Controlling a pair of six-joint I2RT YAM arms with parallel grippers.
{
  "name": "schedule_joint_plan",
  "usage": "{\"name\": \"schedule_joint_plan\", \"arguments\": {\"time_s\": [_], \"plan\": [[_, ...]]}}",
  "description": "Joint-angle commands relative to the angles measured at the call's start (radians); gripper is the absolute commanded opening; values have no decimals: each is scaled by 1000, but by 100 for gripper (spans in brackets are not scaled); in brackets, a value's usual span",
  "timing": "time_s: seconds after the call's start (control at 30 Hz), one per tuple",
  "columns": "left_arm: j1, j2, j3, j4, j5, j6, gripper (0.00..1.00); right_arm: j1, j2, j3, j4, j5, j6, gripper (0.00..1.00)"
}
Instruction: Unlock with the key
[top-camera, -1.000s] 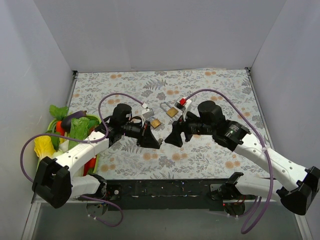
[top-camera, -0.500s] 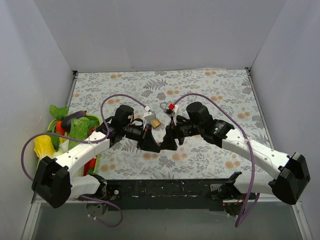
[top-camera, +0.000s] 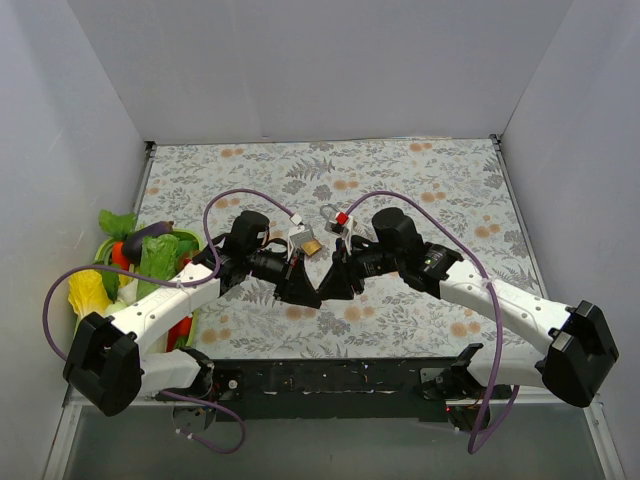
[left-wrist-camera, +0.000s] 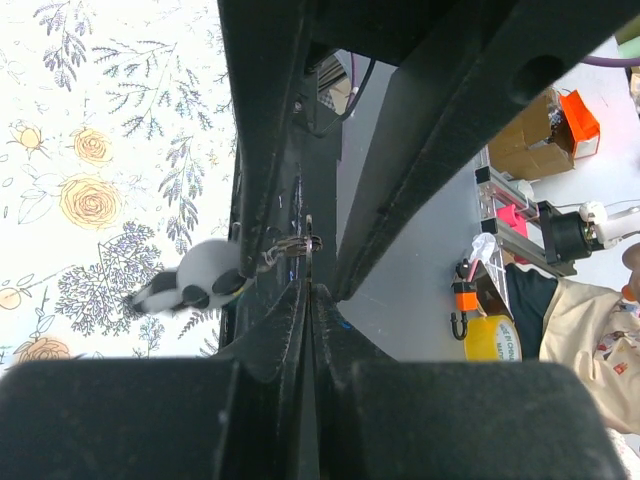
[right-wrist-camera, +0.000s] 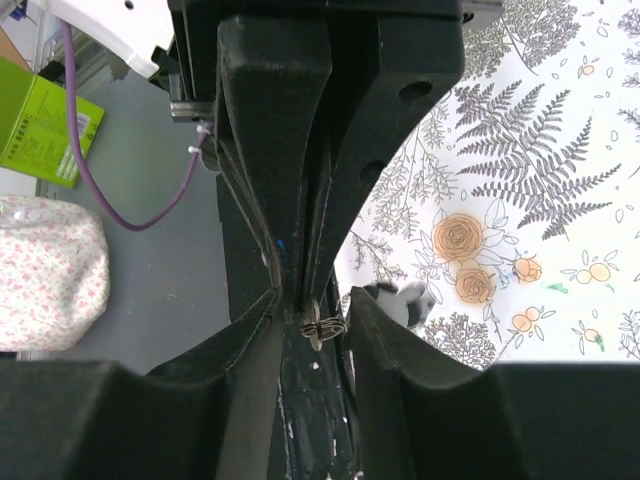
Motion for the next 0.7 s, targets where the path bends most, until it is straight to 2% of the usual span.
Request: {"name": "schedule_joint_plan", "arguments": {"time_s": [0.0, 0.07, 0.23, 0.37, 0.47, 0.53, 0.6, 0.67], "plan": [[-8, -6, 33, -3, 29, 21, 0, -1, -3, -12, 55, -40, 1, 32], [-8, -8, 33, -3, 26, 23, 0, -1, -3, -12, 47, -43, -2, 25], [-8, -11, 33, -2, 31, 23, 0, -2, -17, -12, -2, -22, -29, 21], [-10, -14, 33, -3, 28, 23, 0, -2, -34, -6, -36, 21, -45, 13], [-10, -12, 33, -2, 28, 23, 0, -1, -45, 6, -70, 50, -63, 12], [-8, -12, 31, -2, 28, 21, 0, -2, -54, 8, -79, 63, -66, 10], [-10, -12, 31, -2, 28, 21, 0, -2, -59, 6, -77, 67, -66, 1], [-8, -12, 33, -3, 25, 23, 0, -2, -59, 1, -68, 55, -63, 1]]}}
